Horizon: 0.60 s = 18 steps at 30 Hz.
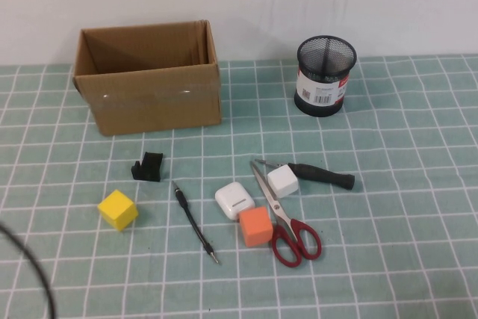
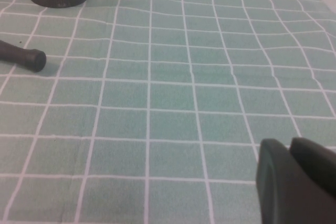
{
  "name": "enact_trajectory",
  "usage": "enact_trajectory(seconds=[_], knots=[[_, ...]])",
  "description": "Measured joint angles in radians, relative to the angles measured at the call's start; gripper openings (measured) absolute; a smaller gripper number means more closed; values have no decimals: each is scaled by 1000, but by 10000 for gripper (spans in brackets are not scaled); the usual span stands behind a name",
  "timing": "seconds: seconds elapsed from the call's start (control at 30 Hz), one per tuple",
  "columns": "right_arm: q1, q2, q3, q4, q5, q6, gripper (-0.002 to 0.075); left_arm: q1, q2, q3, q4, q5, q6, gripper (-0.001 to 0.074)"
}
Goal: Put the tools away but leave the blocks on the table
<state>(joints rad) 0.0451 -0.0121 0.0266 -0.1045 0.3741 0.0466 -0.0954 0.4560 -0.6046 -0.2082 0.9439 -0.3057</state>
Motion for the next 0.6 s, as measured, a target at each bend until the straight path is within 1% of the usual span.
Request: enact_trajectory(seconds=[0.1, 0.23, 0.3, 0.43, 0.5, 0.6], knots=[[0, 0, 0, 0, 0, 0, -8, 0, 143, -70, -5, 61, 117, -3], [0, 0, 0, 0, 0, 0, -7, 0, 310, -109, -43, 80, 236, -3], [0, 0, 0, 0, 0, 0, -7, 0, 397, -116, -73, 78, 289, -3], [0, 0, 0, 0, 0, 0, -8, -4, 546, -119, -150, 21, 389, -3], [0, 0, 0, 0, 0, 0, -7, -37, 610, -119, -179, -28, 410, -3], [0, 0, 0, 0, 0, 0, -7, -142, 689, -129, -196, -89, 413, -3]])
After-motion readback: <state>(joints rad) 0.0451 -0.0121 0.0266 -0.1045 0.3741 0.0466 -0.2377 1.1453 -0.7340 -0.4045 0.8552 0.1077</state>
